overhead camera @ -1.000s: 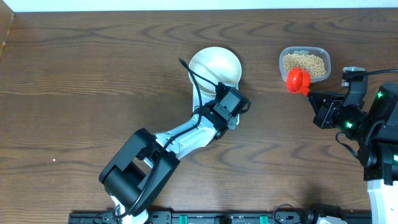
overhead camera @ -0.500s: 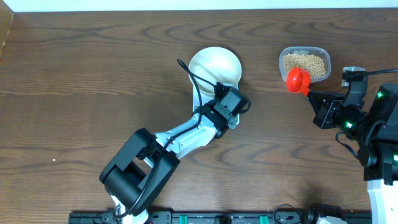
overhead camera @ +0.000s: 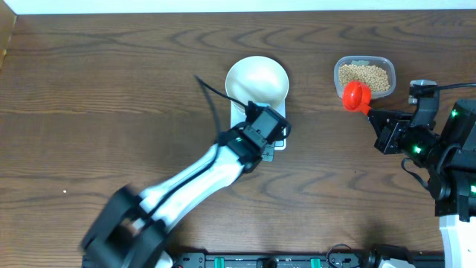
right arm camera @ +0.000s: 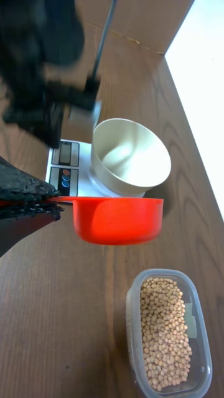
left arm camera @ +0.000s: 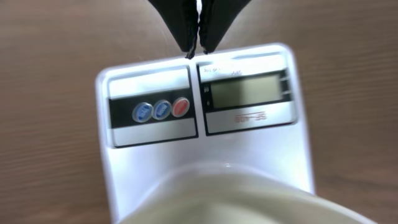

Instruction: Scoop item into bowl and weigh 50g on scale

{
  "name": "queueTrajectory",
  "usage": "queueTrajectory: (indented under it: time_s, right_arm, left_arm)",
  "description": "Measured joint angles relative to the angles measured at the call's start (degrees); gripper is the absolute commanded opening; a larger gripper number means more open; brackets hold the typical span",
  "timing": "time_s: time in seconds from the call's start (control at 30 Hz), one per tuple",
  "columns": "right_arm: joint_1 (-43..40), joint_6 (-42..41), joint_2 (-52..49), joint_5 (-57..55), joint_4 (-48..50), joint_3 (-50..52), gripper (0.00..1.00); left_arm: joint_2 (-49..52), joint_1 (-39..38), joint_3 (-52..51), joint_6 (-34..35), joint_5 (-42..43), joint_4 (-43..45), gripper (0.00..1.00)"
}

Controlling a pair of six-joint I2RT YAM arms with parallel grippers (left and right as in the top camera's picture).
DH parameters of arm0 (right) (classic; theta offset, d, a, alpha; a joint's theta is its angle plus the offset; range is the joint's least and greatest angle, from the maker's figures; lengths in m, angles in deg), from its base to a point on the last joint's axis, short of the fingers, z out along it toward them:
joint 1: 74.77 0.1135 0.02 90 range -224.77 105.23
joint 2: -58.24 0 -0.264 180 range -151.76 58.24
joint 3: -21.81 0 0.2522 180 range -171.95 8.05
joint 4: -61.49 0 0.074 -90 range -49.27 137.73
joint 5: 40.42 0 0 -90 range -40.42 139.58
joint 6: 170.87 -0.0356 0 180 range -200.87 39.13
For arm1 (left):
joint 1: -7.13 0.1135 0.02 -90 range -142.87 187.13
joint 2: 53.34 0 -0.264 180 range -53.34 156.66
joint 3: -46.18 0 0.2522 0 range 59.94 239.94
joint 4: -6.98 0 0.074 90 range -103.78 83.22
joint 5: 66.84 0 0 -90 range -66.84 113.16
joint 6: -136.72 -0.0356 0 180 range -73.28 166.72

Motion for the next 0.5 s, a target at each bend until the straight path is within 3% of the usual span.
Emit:
queueTrajectory:
  time_s: [0.23,0.5]
  right_arm:
    - [0.0,0.0,0.0,-0.1,0.0,0.0,0.01]
    - [0.0,0.2,-0.6,-0.5,2.1,0.0,0.01]
  left_arm:
    - [-18.5,1.4,0.0,-0.1,0.2,-9.6,0.07]
    - [-24.4,15.5,0.0,-0.2,0.3,-10.3,0.07]
